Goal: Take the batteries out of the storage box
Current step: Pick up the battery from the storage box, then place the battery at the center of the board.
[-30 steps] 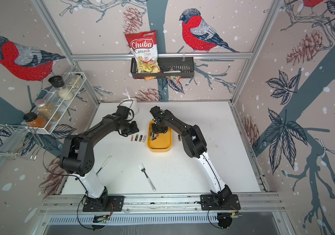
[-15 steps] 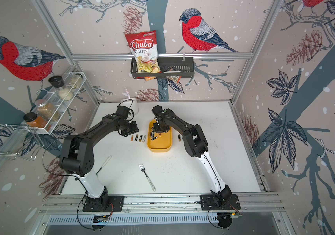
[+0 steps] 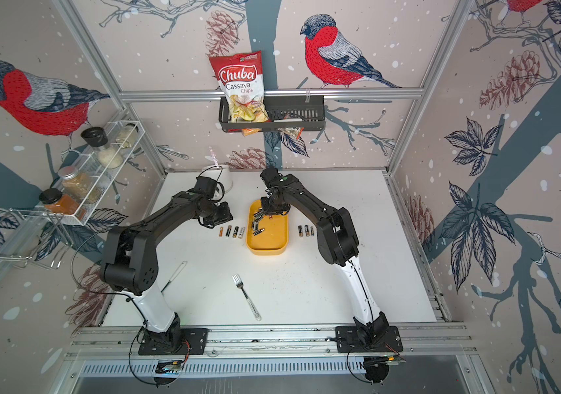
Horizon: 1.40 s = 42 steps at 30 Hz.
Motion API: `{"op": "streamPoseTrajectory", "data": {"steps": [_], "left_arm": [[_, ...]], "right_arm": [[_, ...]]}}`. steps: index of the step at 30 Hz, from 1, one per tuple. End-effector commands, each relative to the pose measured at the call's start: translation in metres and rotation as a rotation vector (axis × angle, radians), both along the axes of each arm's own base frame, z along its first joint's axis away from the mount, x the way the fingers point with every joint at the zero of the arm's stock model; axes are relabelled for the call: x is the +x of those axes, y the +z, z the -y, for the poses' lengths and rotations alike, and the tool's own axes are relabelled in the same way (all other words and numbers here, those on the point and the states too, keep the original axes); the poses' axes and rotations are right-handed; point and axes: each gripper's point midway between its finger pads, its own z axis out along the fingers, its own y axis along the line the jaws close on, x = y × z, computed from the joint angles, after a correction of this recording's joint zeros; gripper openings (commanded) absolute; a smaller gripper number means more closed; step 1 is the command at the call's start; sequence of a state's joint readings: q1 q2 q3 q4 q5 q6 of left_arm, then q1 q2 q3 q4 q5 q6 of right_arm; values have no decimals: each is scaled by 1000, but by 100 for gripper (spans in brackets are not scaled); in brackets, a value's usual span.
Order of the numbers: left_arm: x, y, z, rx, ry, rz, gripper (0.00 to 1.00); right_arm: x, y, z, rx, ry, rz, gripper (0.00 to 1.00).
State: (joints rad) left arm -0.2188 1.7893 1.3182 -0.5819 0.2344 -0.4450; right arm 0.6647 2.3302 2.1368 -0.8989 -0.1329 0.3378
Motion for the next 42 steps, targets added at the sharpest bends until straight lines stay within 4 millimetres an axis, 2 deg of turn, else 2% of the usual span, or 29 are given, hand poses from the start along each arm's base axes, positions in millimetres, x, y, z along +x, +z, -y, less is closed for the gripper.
{"op": "streamPoseTrajectory", "data": {"steps": [1, 9, 15, 19, 24, 31, 37, 42], "left_arm": [[4, 2, 0, 3, -2, 11, 36], [6, 3, 0, 5, -9, 11, 36], [10, 3, 1, 8, -16, 9, 36], [12, 3, 2, 5, -20, 10, 36], [13, 1, 4, 3, -24, 8, 36], [13, -1, 7, 7, -34, 0, 36], [13, -4, 8, 9, -35, -3, 36], [12, -5, 10, 9, -38, -8, 36]], "right_arm": [[1, 17, 6, 7, 7, 20, 19], [11, 48, 38, 1, -44, 63, 19], [16, 58, 80, -18, -113, 85, 19], [13, 54, 116, -42, -166, 84, 19], [8, 38, 160, -76, -229, 66, 19], [-4, 3, 218, -148, -315, 25, 19], [-14, -26, 243, -194, -337, -8, 19], [-18, -43, 251, -215, -339, -23, 19]]}}
